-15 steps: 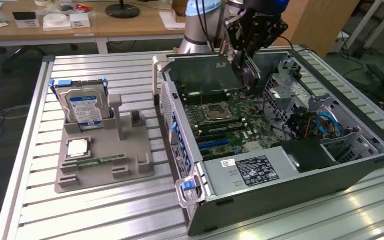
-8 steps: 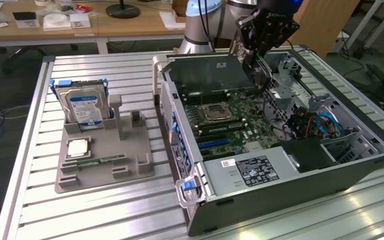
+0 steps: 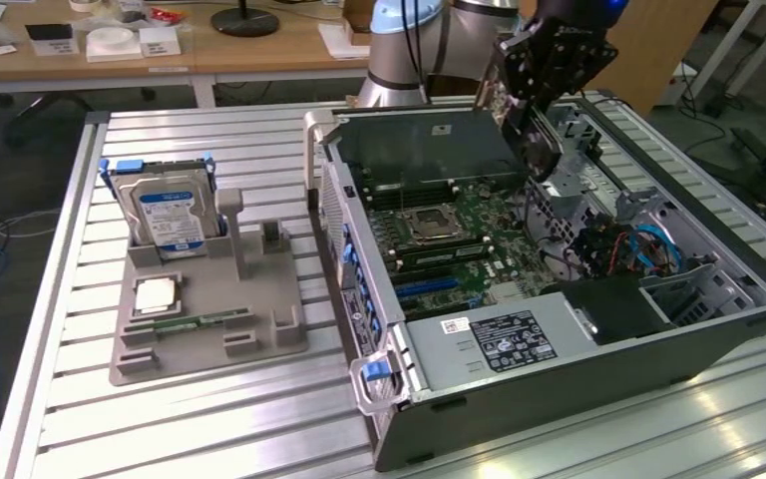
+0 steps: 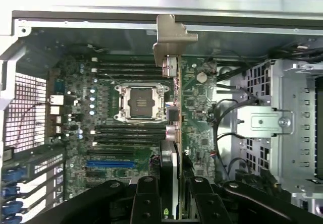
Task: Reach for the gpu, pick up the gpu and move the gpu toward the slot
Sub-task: 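Reach for the gpu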
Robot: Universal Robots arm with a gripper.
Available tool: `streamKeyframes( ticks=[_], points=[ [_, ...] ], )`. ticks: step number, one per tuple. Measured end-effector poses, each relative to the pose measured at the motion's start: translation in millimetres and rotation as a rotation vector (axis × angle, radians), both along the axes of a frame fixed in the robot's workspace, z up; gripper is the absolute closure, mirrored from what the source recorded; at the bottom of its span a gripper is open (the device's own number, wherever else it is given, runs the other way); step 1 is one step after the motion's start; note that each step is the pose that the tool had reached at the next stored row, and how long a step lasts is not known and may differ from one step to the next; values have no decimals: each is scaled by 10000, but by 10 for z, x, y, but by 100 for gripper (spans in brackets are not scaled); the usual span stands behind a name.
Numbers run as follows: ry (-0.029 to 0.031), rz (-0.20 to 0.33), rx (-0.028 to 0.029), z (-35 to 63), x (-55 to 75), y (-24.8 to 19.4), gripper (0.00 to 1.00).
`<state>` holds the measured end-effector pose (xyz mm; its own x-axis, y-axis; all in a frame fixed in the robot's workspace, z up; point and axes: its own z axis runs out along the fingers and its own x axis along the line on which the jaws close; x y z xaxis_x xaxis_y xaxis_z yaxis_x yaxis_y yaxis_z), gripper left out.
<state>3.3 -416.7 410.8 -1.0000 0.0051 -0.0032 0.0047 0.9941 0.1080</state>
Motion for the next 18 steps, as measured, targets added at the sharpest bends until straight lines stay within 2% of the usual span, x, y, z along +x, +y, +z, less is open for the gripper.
streamKeyframes(
  ticks=[8,12,18],
  points=[
    [0,1,0,-2,343,0,73],
    [0,1,1,-2,458,0,73],
    [0,0,0,-2,487,0,73]
  ],
)
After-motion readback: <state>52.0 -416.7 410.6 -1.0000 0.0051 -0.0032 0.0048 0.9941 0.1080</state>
